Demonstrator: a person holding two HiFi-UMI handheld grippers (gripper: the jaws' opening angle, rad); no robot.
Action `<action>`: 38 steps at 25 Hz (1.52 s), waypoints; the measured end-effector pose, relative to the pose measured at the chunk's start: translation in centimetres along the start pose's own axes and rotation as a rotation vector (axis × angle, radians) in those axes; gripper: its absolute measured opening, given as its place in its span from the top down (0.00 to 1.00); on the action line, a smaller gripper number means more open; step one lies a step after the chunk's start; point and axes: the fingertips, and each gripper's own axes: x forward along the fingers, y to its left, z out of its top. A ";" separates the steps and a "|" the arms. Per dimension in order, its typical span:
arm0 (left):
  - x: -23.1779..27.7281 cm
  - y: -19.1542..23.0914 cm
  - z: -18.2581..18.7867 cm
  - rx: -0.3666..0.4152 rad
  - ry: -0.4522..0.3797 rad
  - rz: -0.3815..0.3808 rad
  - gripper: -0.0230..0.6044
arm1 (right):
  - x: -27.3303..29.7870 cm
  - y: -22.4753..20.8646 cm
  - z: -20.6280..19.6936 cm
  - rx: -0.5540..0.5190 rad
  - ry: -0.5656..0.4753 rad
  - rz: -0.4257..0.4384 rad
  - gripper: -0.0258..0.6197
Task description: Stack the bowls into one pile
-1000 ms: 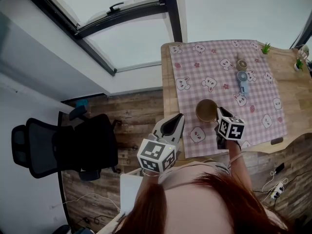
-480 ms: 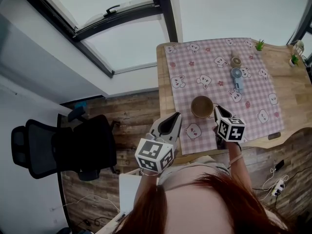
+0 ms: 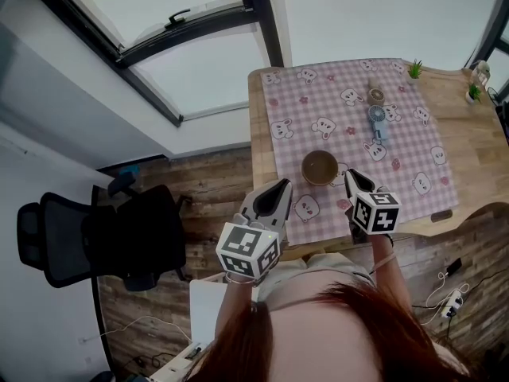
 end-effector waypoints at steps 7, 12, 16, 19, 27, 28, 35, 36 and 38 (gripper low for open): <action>0.4 -1.7 0.2 0.020 -0.008 0.010 0.94 | -2.1 0.1 1.1 -0.044 -0.039 0.045 0.96; 0.6 -2.8 0.3 0.034 -0.013 0.021 0.94 | -3.5 0.3 1.6 -0.079 -0.067 0.083 0.96; 0.8 -3.9 0.4 0.050 -0.019 0.032 0.94 | -4.6 0.5 2.4 -0.091 -0.111 0.121 0.96; 0.8 -4.8 0.3 0.053 -0.024 0.036 0.94 | -5.7 0.6 3.0 -0.123 -0.144 0.137 0.96; 0.8 -5.9 0.8 0.070 -0.032 0.037 0.94 | -7.8 1.6 4.7 -0.184 -0.239 0.149 0.96; 0.8 -6.0 0.8 0.073 -0.031 0.036 0.94 | -7.9 1.7 4.9 -0.185 -0.246 0.148 0.96; 0.3 -5.8 1.1 0.087 -0.025 0.008 0.94 | -8.4 2.9 5.7 -0.203 -0.299 0.121 0.96; 0.1 -5.7 1.2 0.090 -0.027 0.005 0.94 | -8.4 3.1 5.7 -0.208 -0.302 0.115 0.96; -0.4 -5.5 1.5 0.097 -0.030 -0.002 0.94 | -8.5 3.8 5.8 -0.214 -0.307 0.105 0.96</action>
